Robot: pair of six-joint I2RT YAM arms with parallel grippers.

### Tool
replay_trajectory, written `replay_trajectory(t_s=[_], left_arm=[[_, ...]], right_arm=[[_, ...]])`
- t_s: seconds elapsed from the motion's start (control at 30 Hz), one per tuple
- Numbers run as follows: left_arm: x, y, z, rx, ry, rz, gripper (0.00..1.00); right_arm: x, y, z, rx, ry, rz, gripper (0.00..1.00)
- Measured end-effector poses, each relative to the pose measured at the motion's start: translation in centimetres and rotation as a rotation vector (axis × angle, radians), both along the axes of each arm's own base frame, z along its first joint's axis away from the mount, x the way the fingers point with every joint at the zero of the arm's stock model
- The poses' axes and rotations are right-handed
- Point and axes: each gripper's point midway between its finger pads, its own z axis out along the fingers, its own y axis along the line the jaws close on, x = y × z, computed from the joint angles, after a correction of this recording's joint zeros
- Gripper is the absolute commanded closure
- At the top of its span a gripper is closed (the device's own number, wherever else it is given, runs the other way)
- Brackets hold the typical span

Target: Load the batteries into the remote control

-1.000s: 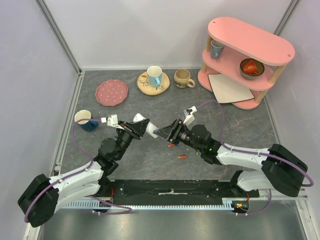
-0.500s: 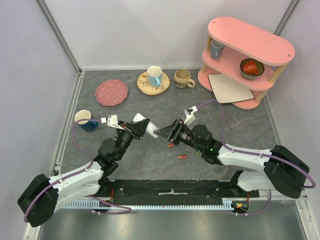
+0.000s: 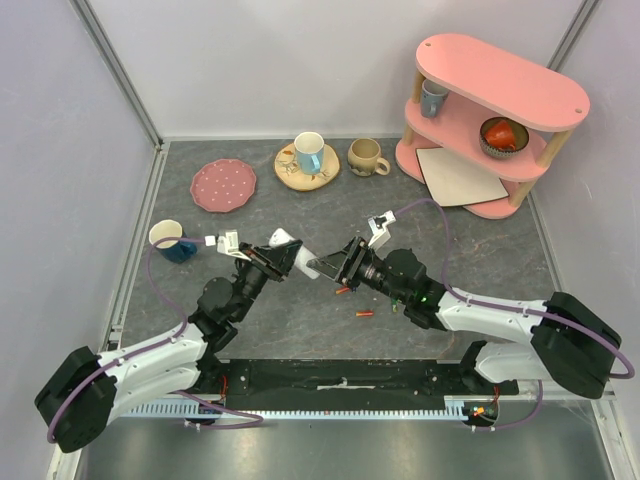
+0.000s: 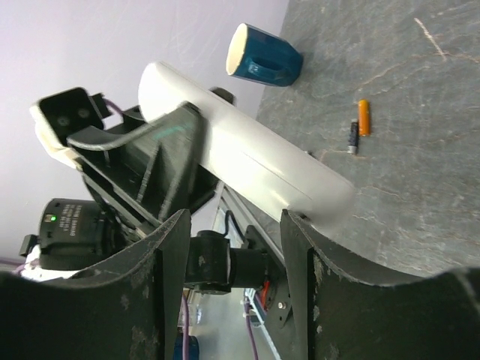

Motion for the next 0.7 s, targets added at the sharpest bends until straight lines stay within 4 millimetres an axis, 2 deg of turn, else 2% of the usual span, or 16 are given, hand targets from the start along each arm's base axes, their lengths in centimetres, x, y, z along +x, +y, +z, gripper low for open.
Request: replay_trajectory(t_s=[0.2, 0.47, 0.7], left_arm=[[-0.8, -1.2, -0.8, 0.025, 0.016, -0.059, 0.98], [-0.8, -1.2, -0.9, 0.028, 0.020, -0.058, 0.98], [0.1, -0.9, -1.1, 0.049, 0.069, -0.012, 0.98]], right_arm=[[0.0, 0.1, 1.8, 0.046, -0.034, 0.004, 0.41], [-0.1, 0.0, 2.2, 0.053, -0.040, 0.004, 0.38], [-0.7, -1.2, 3.7, 0.046, -0.074, -0.006, 0.42]])
